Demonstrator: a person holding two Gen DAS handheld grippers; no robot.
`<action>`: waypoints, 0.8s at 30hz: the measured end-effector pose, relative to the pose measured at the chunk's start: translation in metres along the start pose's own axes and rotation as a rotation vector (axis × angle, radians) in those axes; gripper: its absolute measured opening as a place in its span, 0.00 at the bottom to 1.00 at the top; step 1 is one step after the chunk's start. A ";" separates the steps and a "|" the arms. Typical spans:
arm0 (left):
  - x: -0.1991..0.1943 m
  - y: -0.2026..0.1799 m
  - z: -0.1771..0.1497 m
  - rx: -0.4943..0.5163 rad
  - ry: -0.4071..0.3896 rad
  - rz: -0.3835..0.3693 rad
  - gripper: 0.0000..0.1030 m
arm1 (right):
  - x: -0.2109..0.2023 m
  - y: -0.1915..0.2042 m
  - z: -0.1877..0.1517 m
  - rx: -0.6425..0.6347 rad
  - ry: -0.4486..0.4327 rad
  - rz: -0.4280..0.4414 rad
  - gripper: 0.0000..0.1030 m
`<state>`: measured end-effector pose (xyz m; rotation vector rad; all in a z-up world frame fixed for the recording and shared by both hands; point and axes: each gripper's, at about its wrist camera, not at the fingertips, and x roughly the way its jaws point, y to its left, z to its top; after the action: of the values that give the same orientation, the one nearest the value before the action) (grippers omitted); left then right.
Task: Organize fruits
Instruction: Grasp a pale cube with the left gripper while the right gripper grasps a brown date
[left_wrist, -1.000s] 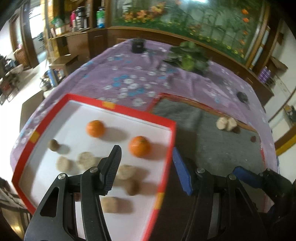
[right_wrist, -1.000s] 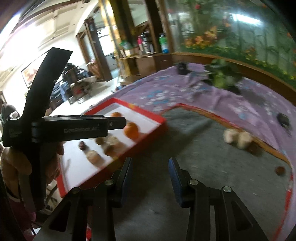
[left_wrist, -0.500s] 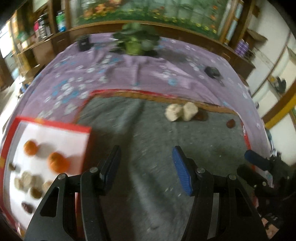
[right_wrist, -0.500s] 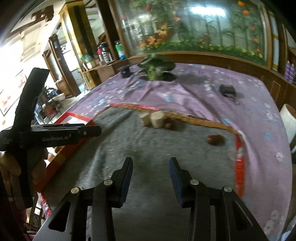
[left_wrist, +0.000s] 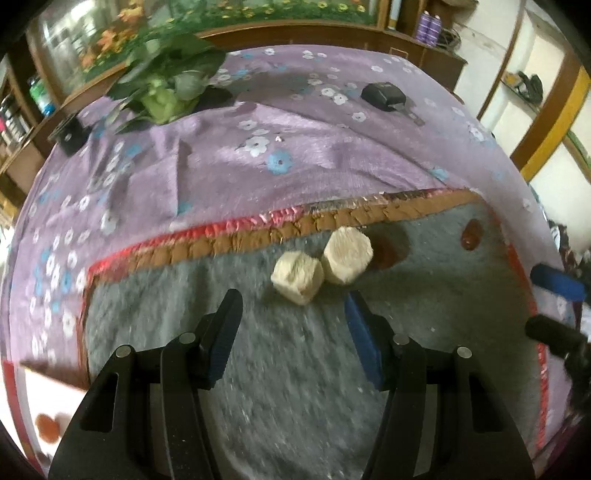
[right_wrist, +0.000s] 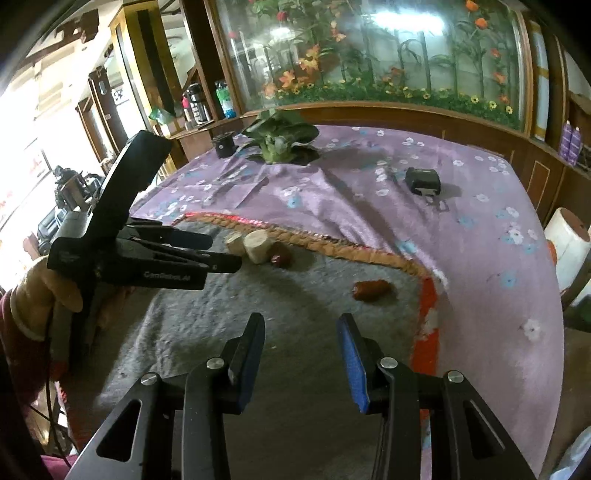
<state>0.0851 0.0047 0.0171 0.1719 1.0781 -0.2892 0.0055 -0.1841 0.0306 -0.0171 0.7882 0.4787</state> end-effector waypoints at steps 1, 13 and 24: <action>0.003 0.000 0.001 0.009 0.004 -0.005 0.56 | 0.002 -0.003 0.002 -0.003 0.004 -0.007 0.39; 0.008 -0.007 0.004 0.078 -0.016 0.022 0.26 | 0.026 -0.031 0.007 0.039 0.037 -0.047 0.40; -0.012 -0.004 -0.008 0.026 -0.014 0.013 0.26 | 0.066 -0.040 0.019 -0.028 0.077 -0.070 0.40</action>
<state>0.0720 0.0053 0.0241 0.2003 1.0594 -0.2928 0.0749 -0.1896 -0.0077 -0.0896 0.8534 0.4242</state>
